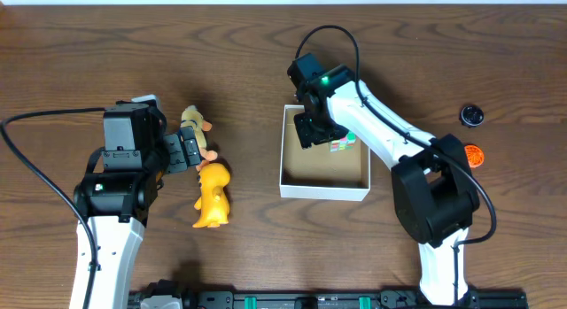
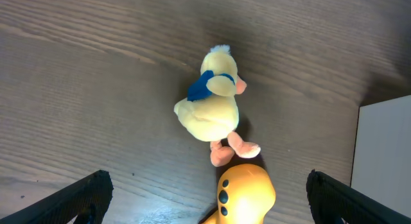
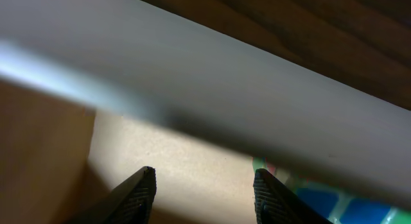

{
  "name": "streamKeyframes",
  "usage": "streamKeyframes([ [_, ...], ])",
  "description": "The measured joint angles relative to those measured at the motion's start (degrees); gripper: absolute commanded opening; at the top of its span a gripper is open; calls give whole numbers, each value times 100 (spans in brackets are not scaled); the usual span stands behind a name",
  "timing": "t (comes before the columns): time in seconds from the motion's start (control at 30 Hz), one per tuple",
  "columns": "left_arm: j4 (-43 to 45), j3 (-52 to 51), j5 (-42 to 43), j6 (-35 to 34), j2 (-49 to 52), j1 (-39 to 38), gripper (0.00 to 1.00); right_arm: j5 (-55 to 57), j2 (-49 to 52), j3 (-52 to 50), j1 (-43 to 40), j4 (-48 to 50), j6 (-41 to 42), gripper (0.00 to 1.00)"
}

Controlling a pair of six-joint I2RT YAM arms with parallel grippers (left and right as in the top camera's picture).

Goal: Pack container
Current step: 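Open right gripper to release the cube inside the box, then move right gripper to the orange round object and grasp it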

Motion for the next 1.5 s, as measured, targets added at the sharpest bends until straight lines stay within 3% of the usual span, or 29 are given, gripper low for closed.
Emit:
streamKeyframes([
  [0.67,0,0,0,0,0,0,98,774,9,0,-57,258,509,63],
  [0.97,0,0,0,0,0,0,98,713,-15,0,-55,153,372,66],
  [1.13,0,0,0,0,0,0,98,656,-601,-28,-114,13,269,73],
  [1.3,0,0,0,0,0,0,98,597,-2100,-9,-922,-168,256,81],
  [1.5,0,0,0,0,0,0,98,699,-2975,107,-3029,-1047,286,93],
])
